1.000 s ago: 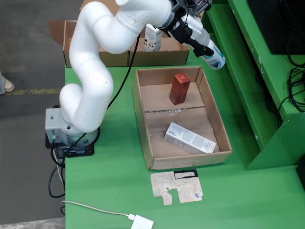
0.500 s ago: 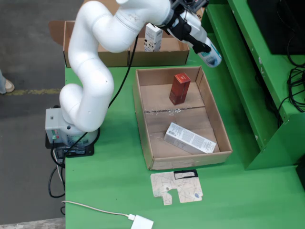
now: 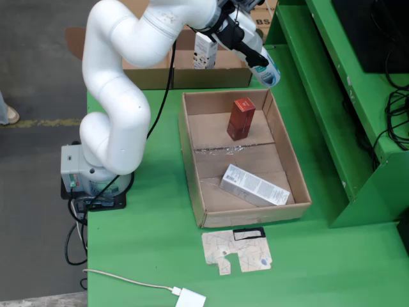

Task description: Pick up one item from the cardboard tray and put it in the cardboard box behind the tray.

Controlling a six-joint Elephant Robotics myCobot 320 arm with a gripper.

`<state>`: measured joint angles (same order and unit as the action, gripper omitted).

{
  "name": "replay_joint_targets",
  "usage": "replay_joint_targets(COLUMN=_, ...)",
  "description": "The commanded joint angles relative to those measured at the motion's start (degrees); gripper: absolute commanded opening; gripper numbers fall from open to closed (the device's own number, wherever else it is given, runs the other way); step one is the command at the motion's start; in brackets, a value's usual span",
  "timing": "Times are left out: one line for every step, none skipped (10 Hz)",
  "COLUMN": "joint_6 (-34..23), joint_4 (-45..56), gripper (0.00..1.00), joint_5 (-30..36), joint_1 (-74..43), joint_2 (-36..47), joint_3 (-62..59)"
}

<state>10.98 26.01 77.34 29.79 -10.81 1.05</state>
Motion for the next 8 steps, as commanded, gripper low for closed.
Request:
replay_joint_targets(joint_6=5.51, joint_4=7.19, gripper=0.00, joint_5=-6.88, joint_1=14.24, joint_2=5.53, joint_3=-1.05)
replay_joint_targets(joint_6=8.40, joint_4=9.88, gripper=0.00, joint_5=-9.66, joint_1=20.25, joint_2=7.55, joint_3=-1.05)
replay_joint_targets(joint_6=13.40, joint_4=14.16, gripper=0.00, joint_5=-13.63, joint_1=30.21, joint_2=10.39, joint_3=-1.05)
replay_joint_targets(joint_6=13.40, joint_4=14.16, gripper=0.00, joint_5=-13.63, joint_1=30.21, joint_2=10.39, joint_3=-1.05)
replay_joint_targets(joint_6=16.13, joint_4=15.79, gripper=0.00, joint_5=-16.55, joint_1=37.35, joint_2=10.41, joint_3=-1.05)
replay_joint_targets(joint_6=16.13, joint_4=15.79, gripper=0.00, joint_5=-16.55, joint_1=37.35, joint_2=10.41, joint_3=-1.05)
replay_joint_targets(joint_6=18.21, joint_4=18.08, gripper=0.00, joint_5=-17.59, joint_1=41.52, joint_2=11.73, joint_3=-1.05)
replay_joint_targets(joint_6=19.62, joint_4=19.41, gripper=0.00, joint_5=-18.37, joint_1=44.75, joint_2=12.20, joint_3=-1.05)
